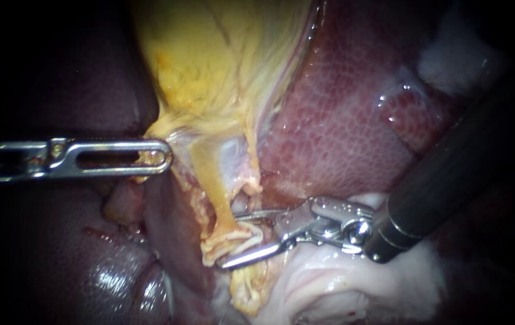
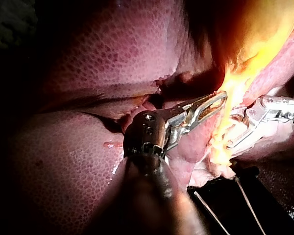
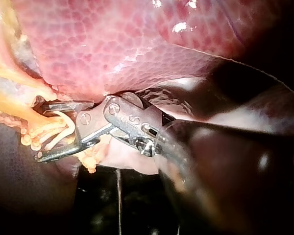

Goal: Clipping third clip left tube

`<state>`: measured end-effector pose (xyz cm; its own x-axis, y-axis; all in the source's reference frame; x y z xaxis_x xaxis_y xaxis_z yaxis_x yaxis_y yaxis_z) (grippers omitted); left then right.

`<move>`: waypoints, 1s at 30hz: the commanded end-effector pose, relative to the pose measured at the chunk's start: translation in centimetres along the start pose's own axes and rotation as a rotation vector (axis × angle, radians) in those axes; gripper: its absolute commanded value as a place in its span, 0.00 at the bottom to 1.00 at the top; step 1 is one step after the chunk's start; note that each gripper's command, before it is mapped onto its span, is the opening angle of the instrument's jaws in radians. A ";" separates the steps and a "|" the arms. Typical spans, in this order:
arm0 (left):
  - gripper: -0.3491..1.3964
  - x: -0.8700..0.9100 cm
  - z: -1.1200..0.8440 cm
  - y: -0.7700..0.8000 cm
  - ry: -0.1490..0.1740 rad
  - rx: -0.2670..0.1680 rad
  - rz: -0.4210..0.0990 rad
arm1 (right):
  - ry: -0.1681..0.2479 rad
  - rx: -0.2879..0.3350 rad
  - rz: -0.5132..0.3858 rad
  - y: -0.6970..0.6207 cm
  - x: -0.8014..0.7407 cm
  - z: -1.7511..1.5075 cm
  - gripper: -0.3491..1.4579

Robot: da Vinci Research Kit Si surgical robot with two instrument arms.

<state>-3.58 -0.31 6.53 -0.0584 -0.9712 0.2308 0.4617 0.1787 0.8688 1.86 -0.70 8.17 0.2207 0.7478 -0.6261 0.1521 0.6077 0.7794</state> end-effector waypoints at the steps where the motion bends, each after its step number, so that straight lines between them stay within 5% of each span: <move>1: 0.00 0.00 0.00 0.00 0.000 0.000 0.000 | 0.000 0.000 0.000 0.00 0.00 0.00 0.52; 17: 0.00 0.00 -0.01 0.00 0.000 0.000 0.000 | -0.001 0.005 0.000 -0.02 0.00 -0.02 0.52; 30: 0.00 -0.01 -0.03 0.00 0.001 0.002 0.000 | 0.002 0.007 0.013 -0.06 0.11 -0.43 0.52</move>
<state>-3.55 -0.30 6.51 -0.0575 -0.9715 0.2300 0.4606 0.1786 0.8695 1.45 -0.51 8.02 0.2203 0.7571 -0.6150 0.1531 0.5959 0.7884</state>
